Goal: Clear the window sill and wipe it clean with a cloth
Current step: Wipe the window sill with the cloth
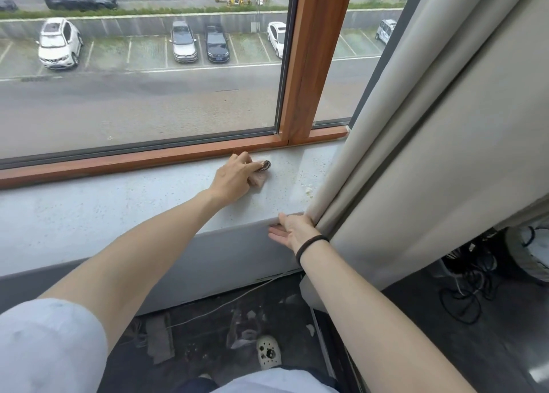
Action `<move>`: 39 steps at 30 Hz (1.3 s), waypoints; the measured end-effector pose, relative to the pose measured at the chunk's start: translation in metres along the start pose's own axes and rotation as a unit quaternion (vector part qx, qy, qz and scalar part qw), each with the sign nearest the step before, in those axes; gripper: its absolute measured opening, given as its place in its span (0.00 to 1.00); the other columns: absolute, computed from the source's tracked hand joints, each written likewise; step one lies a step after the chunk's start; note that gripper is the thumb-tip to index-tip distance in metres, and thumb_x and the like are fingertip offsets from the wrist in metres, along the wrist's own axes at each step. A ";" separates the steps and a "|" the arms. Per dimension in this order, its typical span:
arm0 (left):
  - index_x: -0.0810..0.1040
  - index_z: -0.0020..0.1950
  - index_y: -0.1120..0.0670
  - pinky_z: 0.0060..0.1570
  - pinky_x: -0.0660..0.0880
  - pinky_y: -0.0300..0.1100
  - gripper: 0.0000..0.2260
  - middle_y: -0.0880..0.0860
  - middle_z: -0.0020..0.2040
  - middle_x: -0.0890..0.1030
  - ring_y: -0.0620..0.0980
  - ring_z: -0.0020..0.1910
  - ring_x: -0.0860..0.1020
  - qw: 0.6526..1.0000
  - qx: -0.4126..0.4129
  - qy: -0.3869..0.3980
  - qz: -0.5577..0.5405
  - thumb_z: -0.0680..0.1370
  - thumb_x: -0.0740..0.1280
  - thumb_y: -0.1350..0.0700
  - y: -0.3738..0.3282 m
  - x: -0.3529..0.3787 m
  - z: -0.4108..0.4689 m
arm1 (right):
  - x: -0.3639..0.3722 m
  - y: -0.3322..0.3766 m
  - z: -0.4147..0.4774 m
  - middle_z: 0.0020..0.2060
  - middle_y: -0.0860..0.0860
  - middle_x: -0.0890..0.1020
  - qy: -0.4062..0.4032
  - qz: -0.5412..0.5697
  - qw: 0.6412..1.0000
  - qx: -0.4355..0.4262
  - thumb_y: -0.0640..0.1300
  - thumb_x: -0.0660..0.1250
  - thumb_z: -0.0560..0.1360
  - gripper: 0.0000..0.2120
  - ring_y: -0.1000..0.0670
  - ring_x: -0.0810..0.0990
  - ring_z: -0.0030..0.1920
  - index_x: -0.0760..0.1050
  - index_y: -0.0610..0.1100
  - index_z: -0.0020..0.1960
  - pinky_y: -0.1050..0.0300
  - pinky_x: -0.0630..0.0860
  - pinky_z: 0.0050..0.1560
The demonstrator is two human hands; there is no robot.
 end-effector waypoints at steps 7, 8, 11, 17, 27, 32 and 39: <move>0.78 0.64 0.48 0.48 0.72 0.46 0.25 0.54 0.53 0.74 0.54 0.53 0.73 0.992 0.022 0.056 -0.115 0.73 0.57 0.69 -0.008 0.007 -0.050 | 0.003 -0.004 -0.008 0.62 0.35 0.74 0.001 -0.002 1.000 -0.029 0.37 0.59 0.80 0.18 0.37 0.76 0.60 0.63 0.34 0.69 0.47 0.73 0.48; 0.78 0.63 0.49 0.48 0.72 0.46 0.24 0.54 0.51 0.74 0.54 0.51 0.74 0.989 0.029 0.060 -0.130 0.73 0.58 0.69 -0.010 0.007 -0.060 | 0.003 -0.005 -0.010 0.62 0.35 0.74 0.002 0.000 0.999 -0.034 0.37 0.59 0.80 0.18 0.37 0.77 0.59 0.63 0.34 0.69 0.47 0.73 0.48; 0.80 0.60 0.51 0.43 0.72 0.42 0.24 0.53 0.49 0.73 0.52 0.47 0.74 0.975 0.020 0.129 -0.182 0.73 0.58 0.71 -0.015 0.002 -0.084 | 0.003 -0.005 -0.016 0.59 0.38 0.76 0.004 -0.003 0.999 -0.046 0.38 0.58 0.80 0.15 0.38 0.79 0.53 0.65 0.34 0.66 0.48 0.74 0.50; 0.82 0.47 0.62 0.35 0.63 0.25 0.15 0.48 0.39 0.74 0.48 0.41 0.72 0.964 -0.089 0.025 -0.249 0.73 0.58 0.72 0.001 -0.034 -0.122 | -0.007 -0.015 -0.022 0.61 0.43 0.75 -0.068 -0.065 0.991 -0.094 0.45 0.64 0.78 0.28 0.38 0.79 0.55 0.56 0.40 0.73 0.47 0.77 0.49; 0.80 0.55 0.61 0.27 0.67 0.30 0.14 0.54 0.48 0.70 0.45 0.39 0.73 0.977 -0.102 0.044 -0.183 0.77 0.57 0.68 0.025 -0.034 -0.160 | -0.002 -0.023 -0.043 0.51 0.41 0.77 -0.116 -0.198 0.958 -0.170 0.39 0.57 0.78 0.11 0.43 0.79 0.41 0.70 0.35 0.57 0.54 0.75 0.38; 0.82 0.53 0.59 0.31 0.67 0.25 0.13 0.50 0.44 0.73 0.51 0.39 0.72 0.954 -0.095 0.045 -0.282 0.75 0.62 0.69 -0.001 -0.040 -0.145 | -0.004 0.003 -0.055 0.39 0.42 0.77 -0.170 -0.340 0.881 -0.283 0.34 0.55 0.74 0.08 0.41 0.76 0.40 0.71 0.36 0.40 0.59 0.69 0.34; 0.80 0.47 0.55 0.45 0.74 0.40 0.03 0.52 0.41 0.80 0.52 0.39 0.78 0.875 -0.176 0.073 -0.444 0.74 0.70 0.58 -0.006 -0.059 -0.112 | 0.008 0.048 -0.076 0.53 0.42 0.77 -0.166 -0.647 0.592 -0.450 0.35 0.56 0.75 0.11 0.41 0.75 0.54 0.75 0.38 0.53 0.52 0.69 0.53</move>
Point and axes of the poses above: each hand's wrist, its own z-axis towards the middle knuckle, its own x-axis out of the palm, y = z × x, the point moved 2 cm from there along z, towards the middle knuckle
